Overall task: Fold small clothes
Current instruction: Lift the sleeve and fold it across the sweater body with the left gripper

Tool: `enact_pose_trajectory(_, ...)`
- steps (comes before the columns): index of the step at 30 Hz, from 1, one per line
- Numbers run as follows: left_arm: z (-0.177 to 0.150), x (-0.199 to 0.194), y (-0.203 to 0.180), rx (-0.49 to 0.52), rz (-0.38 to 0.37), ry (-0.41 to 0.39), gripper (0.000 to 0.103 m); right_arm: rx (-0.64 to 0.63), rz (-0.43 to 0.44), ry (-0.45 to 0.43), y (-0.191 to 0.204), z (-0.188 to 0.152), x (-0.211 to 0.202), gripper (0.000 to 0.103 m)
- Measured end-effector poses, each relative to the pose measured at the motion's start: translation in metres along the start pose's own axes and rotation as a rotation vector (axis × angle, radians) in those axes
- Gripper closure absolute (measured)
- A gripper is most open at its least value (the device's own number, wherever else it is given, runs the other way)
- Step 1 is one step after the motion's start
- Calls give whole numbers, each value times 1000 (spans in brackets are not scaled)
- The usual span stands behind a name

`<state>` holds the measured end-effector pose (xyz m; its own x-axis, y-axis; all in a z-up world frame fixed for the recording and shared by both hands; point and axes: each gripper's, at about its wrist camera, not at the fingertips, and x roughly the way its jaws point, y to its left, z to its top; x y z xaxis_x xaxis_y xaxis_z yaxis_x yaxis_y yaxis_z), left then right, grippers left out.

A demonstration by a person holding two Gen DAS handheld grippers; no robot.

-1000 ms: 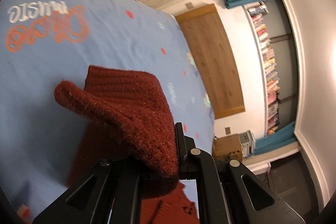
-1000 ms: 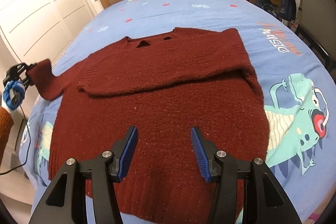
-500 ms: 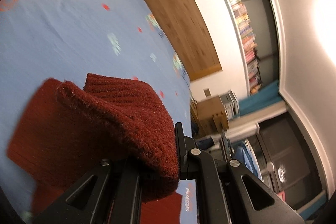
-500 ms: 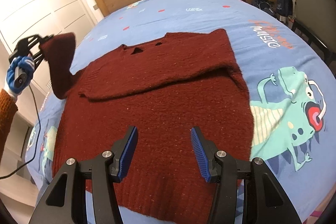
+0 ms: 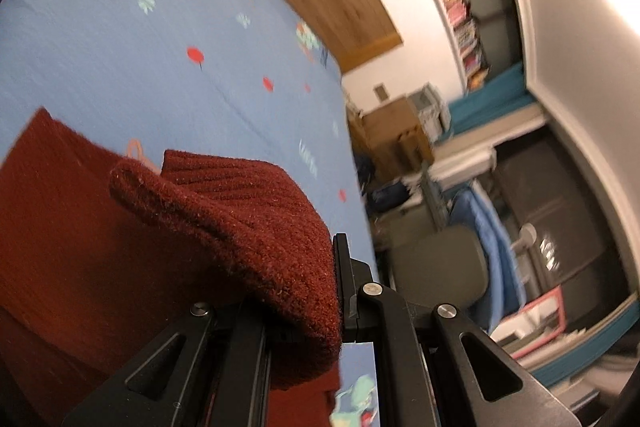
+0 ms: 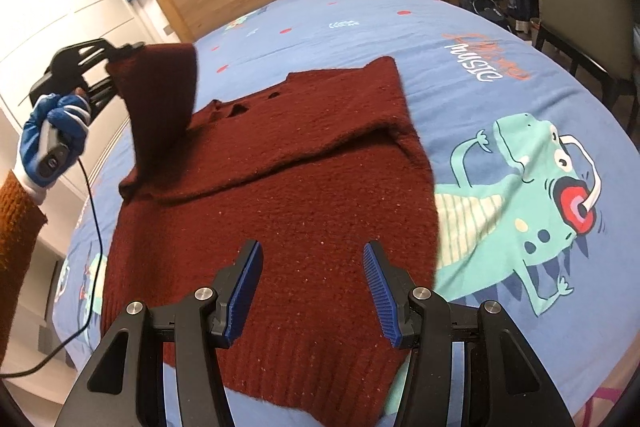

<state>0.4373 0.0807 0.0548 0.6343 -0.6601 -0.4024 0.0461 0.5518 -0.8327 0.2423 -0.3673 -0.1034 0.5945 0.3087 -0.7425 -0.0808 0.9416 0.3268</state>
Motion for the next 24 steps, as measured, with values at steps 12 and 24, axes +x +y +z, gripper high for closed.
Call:
enact_pose_trajectory(12,-96,53,25,65,117,242,97,22,14,10,-8,-1,4,49)
enact_pose_trajectory(24,-135,39,22,248,168,346,97,24,29,19,-8,0,13,49)
